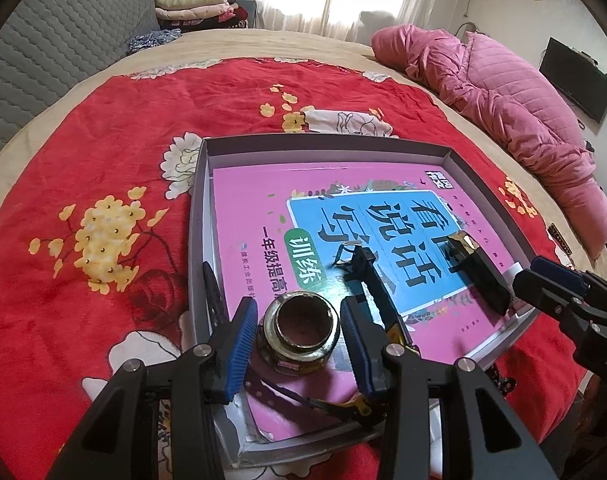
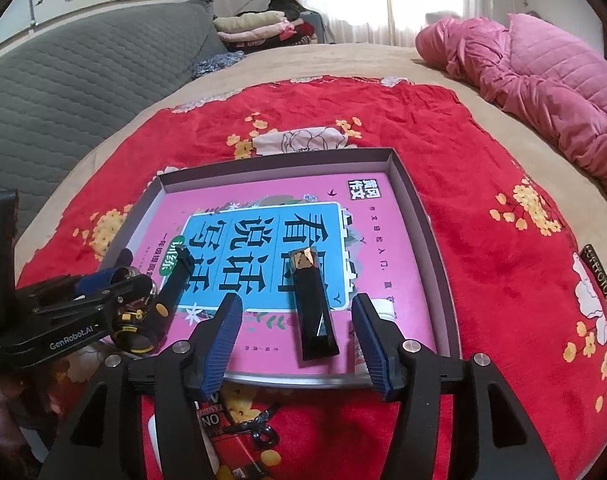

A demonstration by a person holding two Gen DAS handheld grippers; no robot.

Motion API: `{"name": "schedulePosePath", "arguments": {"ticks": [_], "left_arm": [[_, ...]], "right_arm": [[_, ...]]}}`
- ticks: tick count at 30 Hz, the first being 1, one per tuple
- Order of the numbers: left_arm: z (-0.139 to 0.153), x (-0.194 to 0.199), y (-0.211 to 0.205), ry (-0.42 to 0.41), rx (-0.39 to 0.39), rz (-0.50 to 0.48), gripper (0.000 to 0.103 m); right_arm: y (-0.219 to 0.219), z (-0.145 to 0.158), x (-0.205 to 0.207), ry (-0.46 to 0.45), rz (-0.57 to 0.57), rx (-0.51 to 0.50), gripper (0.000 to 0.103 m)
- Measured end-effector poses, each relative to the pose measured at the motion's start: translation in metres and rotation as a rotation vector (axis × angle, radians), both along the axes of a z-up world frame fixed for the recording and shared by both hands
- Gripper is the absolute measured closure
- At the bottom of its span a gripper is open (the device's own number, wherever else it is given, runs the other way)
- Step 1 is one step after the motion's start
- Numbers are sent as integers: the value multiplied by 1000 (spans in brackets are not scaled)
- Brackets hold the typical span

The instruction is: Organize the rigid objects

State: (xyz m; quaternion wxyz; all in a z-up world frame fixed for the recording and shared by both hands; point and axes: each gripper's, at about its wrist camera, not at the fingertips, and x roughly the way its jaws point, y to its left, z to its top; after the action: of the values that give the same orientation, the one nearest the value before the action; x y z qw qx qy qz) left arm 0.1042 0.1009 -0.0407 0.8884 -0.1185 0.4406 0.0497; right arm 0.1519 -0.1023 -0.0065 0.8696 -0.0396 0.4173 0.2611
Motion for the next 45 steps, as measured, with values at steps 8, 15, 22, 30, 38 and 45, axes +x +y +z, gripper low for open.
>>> {"name": "schedulePosePath", "arguments": {"ticks": [8, 15, 22, 30, 38, 45], "left_arm": [[8, -5, -8, -23, 19, -21, 53], [22, -14, -5, -76, 15, 14, 53], [34, -26, -5, -113, 24, 34, 42], [54, -40, -14, -161, 30, 38, 42], [61, -50, -23, -164, 44, 50, 42], [62, -58, -33, -148, 56, 43, 42]], "right_arm": [[-2, 3, -2, -4, -3, 2, 38], [-11, 6, -5, -9, -12, 11, 35], [-17, 10, -9, -10, -17, 25, 34], [-24, 18, -15, -13, -17, 66, 32], [-29, 24, -17, -25, -27, 89, 31], [-33, 28, -23, -28, -14, 102, 30]]}}
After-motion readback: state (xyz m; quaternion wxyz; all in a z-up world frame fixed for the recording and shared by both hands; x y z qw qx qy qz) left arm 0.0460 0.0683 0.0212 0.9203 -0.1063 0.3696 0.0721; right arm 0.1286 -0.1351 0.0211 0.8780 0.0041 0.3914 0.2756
